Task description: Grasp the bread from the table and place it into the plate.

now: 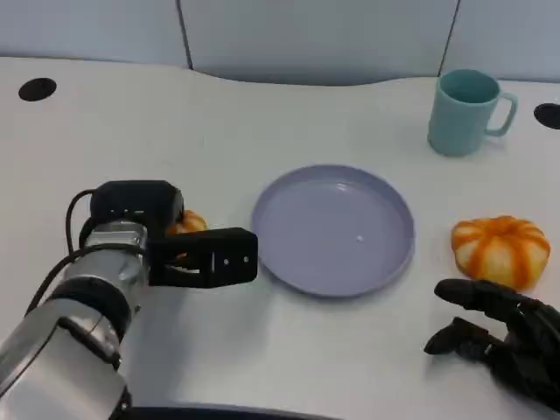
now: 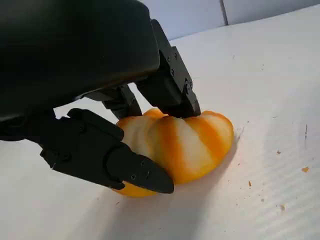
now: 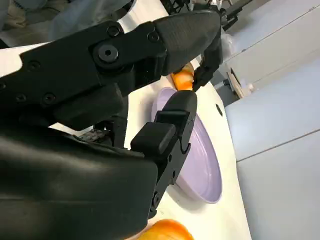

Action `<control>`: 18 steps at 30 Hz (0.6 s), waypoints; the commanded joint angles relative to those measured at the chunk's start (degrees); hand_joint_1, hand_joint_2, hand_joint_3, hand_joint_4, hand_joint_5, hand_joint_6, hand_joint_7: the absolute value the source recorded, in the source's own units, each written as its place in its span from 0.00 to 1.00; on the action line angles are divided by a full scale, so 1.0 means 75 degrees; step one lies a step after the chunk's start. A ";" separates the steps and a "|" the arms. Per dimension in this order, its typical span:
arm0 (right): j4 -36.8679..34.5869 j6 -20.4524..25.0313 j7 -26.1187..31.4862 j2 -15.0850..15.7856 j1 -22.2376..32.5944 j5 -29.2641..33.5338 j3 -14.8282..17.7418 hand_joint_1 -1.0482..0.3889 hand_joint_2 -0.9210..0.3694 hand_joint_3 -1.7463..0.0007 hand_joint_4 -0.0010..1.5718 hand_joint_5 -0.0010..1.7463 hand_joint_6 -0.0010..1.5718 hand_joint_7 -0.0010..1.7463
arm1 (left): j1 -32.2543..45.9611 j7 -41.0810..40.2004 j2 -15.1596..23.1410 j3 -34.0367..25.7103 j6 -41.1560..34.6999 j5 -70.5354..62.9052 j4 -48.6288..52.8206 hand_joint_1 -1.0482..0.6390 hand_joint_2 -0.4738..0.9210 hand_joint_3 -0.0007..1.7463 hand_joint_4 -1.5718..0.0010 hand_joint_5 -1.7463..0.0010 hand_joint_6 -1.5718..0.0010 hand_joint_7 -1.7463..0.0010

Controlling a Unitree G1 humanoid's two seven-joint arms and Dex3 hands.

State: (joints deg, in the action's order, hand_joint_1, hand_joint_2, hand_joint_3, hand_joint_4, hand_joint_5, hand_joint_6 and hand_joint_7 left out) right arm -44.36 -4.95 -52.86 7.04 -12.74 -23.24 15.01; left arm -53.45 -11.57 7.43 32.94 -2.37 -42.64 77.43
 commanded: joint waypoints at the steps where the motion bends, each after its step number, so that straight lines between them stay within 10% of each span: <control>1: 0.0130 0.0184 0.0158 0.0055 0.0218 0.0022 -0.0065 0.42 0.00 0.96 0.35 0.67 0.52 0.17 | 0.0320 -0.0189 0.0133 -0.0173 0.0215 0.0182 0.0091 0.43 1.00 0.25 0.59 0.27 0.34 0.94; 11: 0.0261 0.0392 0.0165 0.0050 0.0246 -0.0041 -0.0091 0.42 0.00 0.96 0.34 0.67 0.52 0.18 | -0.0156 -0.0053 0.0283 -0.0423 0.0728 0.0396 -0.0036 0.43 1.00 0.21 0.64 0.14 0.36 0.90; 13: 0.0203 0.0362 0.0113 0.0048 0.0225 -0.0055 -0.0078 0.43 0.00 0.95 0.34 0.67 0.51 0.18 | -0.0266 -0.0038 0.0347 -0.0437 0.0841 0.0408 -0.0071 0.44 1.00 0.21 0.61 0.40 0.41 0.93; 18: 0.0255 0.0347 0.0188 0.0024 0.0246 -0.0027 -0.0094 0.43 0.00 0.95 0.34 0.67 0.52 0.18 | -0.0554 0.0133 0.0494 -0.0538 0.1075 0.0495 -0.0143 0.46 1.00 0.17 0.53 0.48 0.35 0.91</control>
State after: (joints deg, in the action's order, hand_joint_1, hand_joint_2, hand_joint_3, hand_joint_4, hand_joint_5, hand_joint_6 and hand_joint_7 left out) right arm -42.02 -2.68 -52.08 7.02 -11.94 -23.41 14.39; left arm -55.27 -11.49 9.51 29.68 4.78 -39.76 76.99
